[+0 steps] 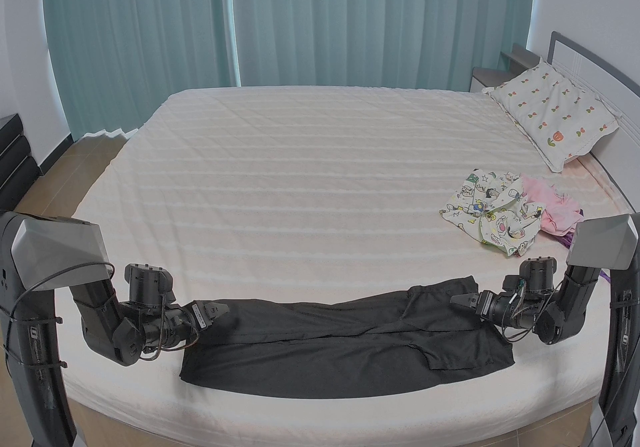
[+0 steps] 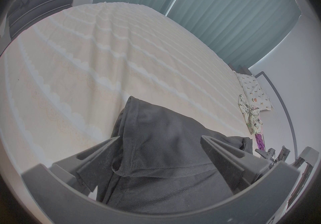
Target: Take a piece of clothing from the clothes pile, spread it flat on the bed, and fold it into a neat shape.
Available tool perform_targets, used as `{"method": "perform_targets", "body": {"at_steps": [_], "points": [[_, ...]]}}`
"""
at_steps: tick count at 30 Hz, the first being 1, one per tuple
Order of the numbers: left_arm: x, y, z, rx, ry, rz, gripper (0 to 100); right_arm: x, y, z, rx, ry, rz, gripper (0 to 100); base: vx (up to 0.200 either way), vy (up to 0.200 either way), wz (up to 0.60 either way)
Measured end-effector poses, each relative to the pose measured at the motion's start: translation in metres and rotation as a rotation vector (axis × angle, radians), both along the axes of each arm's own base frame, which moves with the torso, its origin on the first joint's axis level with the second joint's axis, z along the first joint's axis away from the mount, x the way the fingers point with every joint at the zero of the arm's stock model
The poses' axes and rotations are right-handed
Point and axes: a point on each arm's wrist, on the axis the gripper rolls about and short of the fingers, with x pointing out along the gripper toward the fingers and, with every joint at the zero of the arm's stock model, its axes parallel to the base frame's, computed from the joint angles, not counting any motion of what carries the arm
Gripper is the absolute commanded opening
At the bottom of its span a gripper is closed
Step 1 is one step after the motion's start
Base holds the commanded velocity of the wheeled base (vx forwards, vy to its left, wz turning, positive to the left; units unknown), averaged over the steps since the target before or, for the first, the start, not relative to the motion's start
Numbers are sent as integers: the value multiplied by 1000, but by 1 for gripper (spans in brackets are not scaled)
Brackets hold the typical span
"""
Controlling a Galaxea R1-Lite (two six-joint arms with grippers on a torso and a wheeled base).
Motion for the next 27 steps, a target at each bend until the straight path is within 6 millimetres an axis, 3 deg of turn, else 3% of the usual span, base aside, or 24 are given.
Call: {"method": "perform_targets", "body": {"at_steps": [11,27], "points": [[1,6,-8,62,7,27,0,2,0,0,1,-5,1,100,0,0,0],[8,8,0,10,-81,86,0,10,6,2,29,-19,-9,100,0,0,0]]}}
